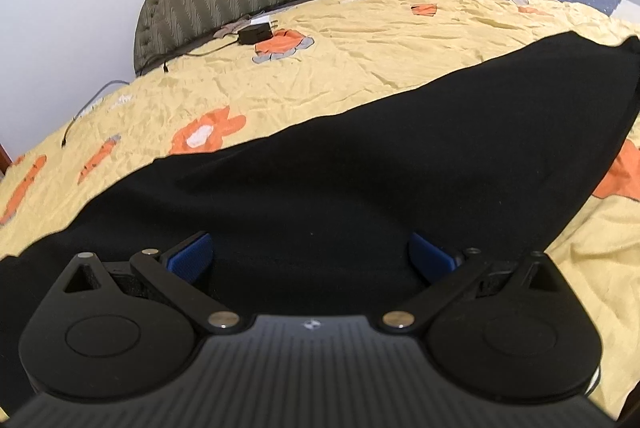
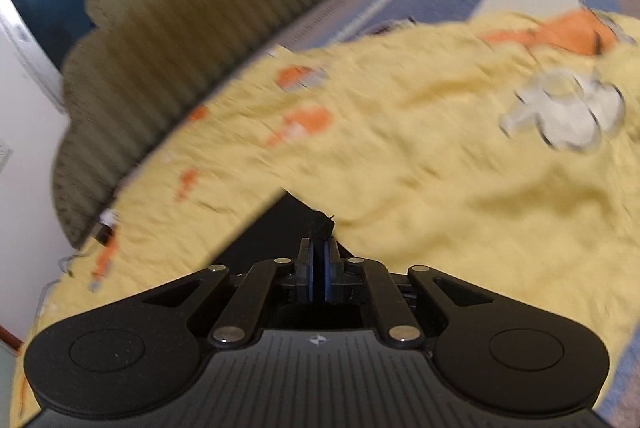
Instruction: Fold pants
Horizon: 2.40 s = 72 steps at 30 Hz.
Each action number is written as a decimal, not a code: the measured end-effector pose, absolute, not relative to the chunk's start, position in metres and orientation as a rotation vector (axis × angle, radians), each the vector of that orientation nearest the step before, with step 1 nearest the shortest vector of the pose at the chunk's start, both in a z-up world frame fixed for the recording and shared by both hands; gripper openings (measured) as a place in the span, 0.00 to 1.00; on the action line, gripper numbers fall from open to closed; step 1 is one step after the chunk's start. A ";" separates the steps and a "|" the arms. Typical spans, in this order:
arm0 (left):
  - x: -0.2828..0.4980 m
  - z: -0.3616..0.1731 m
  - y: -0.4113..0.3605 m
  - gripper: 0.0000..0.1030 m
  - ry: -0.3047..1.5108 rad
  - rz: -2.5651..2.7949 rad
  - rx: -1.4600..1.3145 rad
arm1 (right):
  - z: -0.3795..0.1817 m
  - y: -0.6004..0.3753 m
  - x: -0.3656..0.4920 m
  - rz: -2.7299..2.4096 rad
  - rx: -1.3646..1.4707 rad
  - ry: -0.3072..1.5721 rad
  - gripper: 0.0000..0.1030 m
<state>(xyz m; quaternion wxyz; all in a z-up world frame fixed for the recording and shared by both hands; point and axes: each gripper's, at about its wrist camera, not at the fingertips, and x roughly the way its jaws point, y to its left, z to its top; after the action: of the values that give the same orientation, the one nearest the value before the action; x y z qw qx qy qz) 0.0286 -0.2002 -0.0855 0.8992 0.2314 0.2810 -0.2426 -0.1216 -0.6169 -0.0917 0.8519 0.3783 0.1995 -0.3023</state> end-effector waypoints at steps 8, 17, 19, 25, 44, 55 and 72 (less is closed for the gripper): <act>0.024 -0.075 -0.192 1.00 0.558 -0.509 0.470 | -0.099 -0.610 -0.127 -0.669 0.766 0.434 0.04; 0.017 -0.036 -0.156 1.00 0.440 -0.425 0.443 | -0.101 -0.606 -0.143 -0.794 0.776 0.436 0.07; 0.020 -0.029 -0.137 1.00 0.440 -0.390 0.425 | -0.092 -0.600 -0.153 -0.875 0.752 0.395 0.08; 0.033 -0.018 -0.073 1.00 0.462 -0.239 0.374 | -0.061 -0.485 -0.105 -0.468 0.324 0.485 0.08; 0.047 -0.001 0.117 1.00 0.442 0.126 0.300 | -0.051 -0.237 -0.051 0.027 -0.154 0.546 0.12; 0.027 0.005 0.190 1.00 0.466 0.271 0.285 | -0.082 0.007 -0.018 0.504 -0.646 0.345 0.12; 0.030 -0.011 0.220 1.00 0.513 0.306 0.241 | -0.111 0.060 0.025 0.502 -0.814 0.362 0.26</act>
<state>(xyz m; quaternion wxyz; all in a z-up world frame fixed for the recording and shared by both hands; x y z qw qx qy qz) 0.0301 0.2202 -0.0108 0.9486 0.1185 0.2521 0.1504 0.0250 0.0599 -0.1107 0.8721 -0.3897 0.1733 0.2400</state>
